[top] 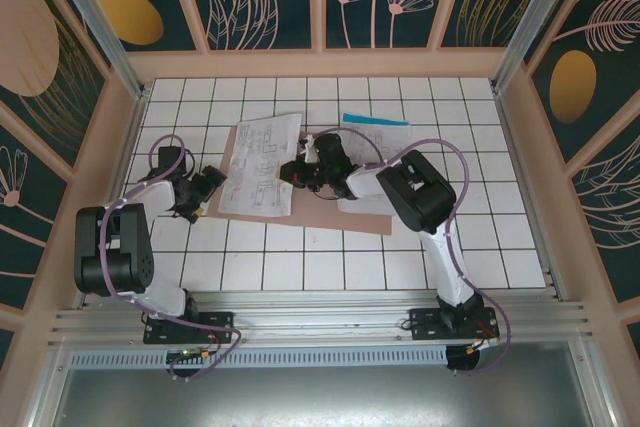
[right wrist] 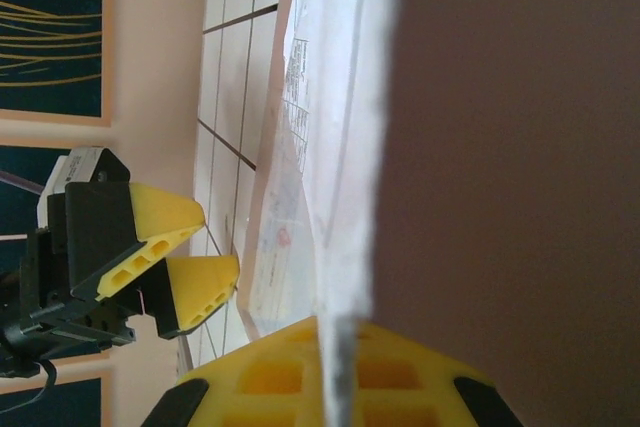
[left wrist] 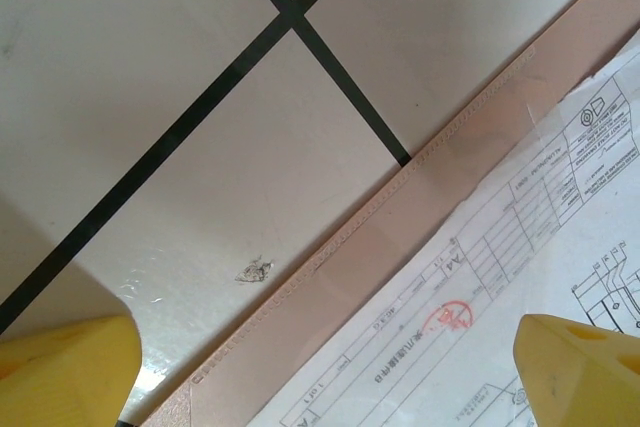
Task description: Put the files into the folder
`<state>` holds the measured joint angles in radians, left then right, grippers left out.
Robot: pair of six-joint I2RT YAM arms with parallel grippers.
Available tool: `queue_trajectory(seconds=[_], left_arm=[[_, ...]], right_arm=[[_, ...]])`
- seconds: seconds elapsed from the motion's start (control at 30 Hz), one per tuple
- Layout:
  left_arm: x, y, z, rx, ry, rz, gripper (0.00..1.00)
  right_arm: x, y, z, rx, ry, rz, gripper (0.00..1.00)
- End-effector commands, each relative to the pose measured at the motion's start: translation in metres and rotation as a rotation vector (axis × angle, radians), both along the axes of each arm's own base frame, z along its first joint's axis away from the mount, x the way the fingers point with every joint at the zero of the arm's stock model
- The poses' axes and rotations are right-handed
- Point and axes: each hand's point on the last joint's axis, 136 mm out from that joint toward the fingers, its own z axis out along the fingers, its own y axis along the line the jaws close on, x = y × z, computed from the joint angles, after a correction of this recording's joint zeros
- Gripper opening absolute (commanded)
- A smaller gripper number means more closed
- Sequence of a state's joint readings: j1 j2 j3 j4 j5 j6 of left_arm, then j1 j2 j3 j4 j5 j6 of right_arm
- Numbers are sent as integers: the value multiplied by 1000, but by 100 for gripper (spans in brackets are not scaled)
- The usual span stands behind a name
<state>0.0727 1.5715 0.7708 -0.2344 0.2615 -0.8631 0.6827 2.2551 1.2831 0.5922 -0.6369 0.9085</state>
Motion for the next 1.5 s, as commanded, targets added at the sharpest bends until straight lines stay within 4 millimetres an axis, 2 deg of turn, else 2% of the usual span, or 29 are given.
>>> queue_trajectory(seconds=[0.0,0.3,0.77,1.2,1.47], left_arm=[[-22,-43,-25,-203,86,-72,97],[-28,-50,-30,-222,99,-90,95],[-24,-64,-30,-247,87,-109,94],[-21,-76,-24,-262,72,-126,94],[-22,-77,-22,-263,68,-128,94]], right_arm=[[5,9,8,55,-4,-19,0],[1,16,1,80,41,-31,0],[-12,22,-11,54,81,-7,0],[-22,20,-21,34,153,-22,0],[-22,12,-26,-26,169,-54,0]])
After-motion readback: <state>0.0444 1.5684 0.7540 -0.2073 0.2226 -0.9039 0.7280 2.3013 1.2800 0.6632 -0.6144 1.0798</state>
